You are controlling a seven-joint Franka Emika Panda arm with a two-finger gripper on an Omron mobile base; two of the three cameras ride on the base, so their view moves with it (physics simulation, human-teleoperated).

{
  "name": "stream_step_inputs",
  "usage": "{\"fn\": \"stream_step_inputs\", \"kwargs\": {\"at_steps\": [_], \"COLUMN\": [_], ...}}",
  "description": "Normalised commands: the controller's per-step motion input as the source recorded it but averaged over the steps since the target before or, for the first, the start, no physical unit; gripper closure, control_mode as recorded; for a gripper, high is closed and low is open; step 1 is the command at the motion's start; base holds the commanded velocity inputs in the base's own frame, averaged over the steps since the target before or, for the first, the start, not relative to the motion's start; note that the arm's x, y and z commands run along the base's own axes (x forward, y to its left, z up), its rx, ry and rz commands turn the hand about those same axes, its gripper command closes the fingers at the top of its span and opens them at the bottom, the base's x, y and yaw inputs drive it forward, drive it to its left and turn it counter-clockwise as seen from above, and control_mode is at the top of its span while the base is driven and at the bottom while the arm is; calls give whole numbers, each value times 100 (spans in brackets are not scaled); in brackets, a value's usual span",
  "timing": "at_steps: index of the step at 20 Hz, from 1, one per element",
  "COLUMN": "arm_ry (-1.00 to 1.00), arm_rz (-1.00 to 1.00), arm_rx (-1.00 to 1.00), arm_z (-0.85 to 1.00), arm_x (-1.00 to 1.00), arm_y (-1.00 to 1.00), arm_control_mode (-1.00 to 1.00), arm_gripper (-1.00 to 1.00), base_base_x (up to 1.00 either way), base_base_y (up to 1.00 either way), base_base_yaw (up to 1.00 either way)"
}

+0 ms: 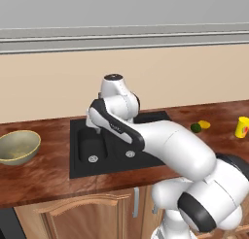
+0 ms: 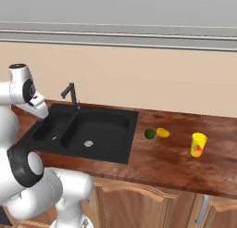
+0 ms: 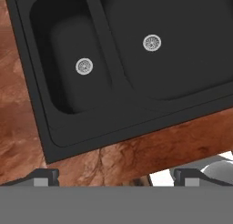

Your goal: Remove the lime and mango from the sink. Then move the bowl and cup from the counter to the sink for washing.

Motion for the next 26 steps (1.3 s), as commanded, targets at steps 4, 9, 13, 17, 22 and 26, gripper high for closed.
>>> {"fn": "stream_step_inputs", "kwargs": {"at_steps": [4,9,13,17,22,26], "arm_ry": [0,0,0,0,0,0], "arm_rz": [0,0,0,0,0,4], "arm_rx": [3,3,2,1,0,1], "arm_z": [0,0,0,0,-1,0], "arm_x": [1,0,1,3,6,6], "arm_y": [38,37,36,34,32,33], "arm_control_mode": [-100,-100,-100,-100,-100,-100], "arm_gripper": [-100,-100,-100,-100,-100,-100], "base_base_x": [0,0,0,0,0,0], "base_base_y": [0,0,0,0,0,0], "base_base_yaw": [0,0,0,0,0,0]}}
